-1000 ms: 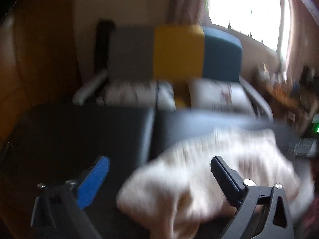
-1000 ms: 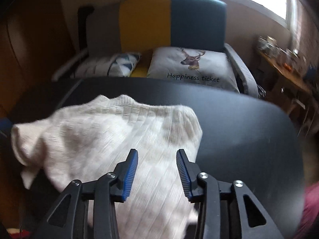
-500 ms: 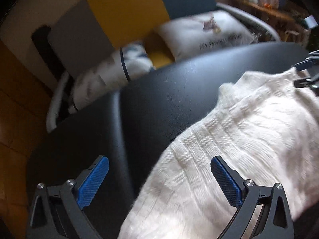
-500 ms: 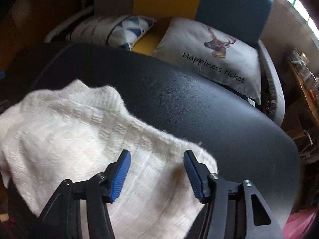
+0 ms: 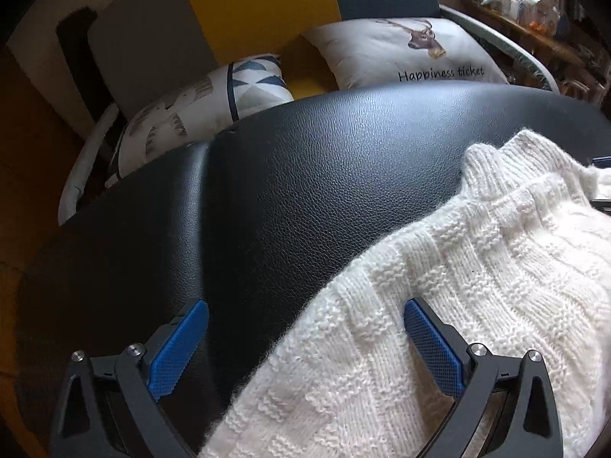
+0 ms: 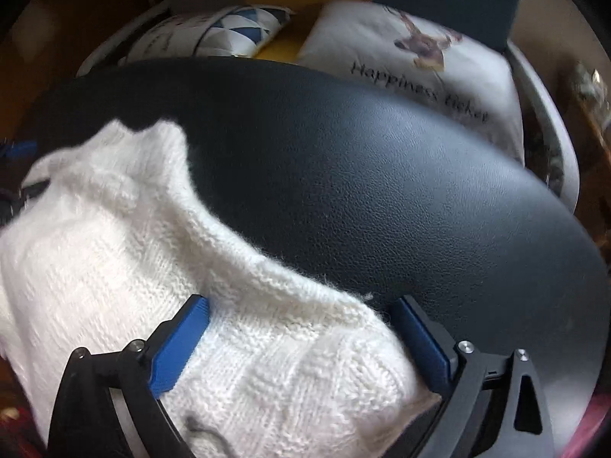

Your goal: Fold clothes

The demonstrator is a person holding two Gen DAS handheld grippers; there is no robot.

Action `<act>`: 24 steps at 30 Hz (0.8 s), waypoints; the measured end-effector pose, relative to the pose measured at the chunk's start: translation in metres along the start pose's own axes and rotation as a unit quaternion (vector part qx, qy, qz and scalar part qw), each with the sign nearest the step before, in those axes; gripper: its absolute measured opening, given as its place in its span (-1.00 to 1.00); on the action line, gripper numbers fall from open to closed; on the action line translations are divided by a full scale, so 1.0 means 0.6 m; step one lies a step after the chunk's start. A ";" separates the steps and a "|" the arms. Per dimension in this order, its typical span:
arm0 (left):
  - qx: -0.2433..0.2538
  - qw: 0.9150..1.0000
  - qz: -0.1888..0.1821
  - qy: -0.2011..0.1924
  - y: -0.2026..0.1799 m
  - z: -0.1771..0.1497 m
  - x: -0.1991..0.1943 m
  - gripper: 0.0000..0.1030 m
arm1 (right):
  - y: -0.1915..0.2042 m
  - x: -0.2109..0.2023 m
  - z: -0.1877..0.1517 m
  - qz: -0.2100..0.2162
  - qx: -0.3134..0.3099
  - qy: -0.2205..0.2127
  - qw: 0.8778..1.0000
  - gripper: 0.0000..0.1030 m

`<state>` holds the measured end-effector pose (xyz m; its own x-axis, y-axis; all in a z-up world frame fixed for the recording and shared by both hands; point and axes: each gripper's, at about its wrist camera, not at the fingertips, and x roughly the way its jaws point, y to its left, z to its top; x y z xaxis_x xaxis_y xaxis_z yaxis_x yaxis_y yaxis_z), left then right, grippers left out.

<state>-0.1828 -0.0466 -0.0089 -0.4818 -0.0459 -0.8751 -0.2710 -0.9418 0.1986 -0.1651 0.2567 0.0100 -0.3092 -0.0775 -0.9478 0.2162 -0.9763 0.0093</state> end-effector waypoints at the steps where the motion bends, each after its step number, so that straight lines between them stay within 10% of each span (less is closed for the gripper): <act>1: -0.001 1.000 0.001 -0.004 0.000 -0.002 -0.001 1.00 | -0.002 -0.001 -0.002 -0.002 0.004 -0.002 1.000 0.93; 24: 0.073 0.992 0.095 -0.038 -0.032 0.005 -0.017 1.00 | 0.026 -0.005 -0.031 -0.012 -0.007 -0.065 0.998 0.10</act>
<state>-0.1749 -0.0270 -0.0025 -0.5957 -0.1875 -0.7810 -0.2841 -0.8603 0.4232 -0.1436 0.2453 0.0069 -0.4316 -0.0800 -0.8985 0.2199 -0.9753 -0.0187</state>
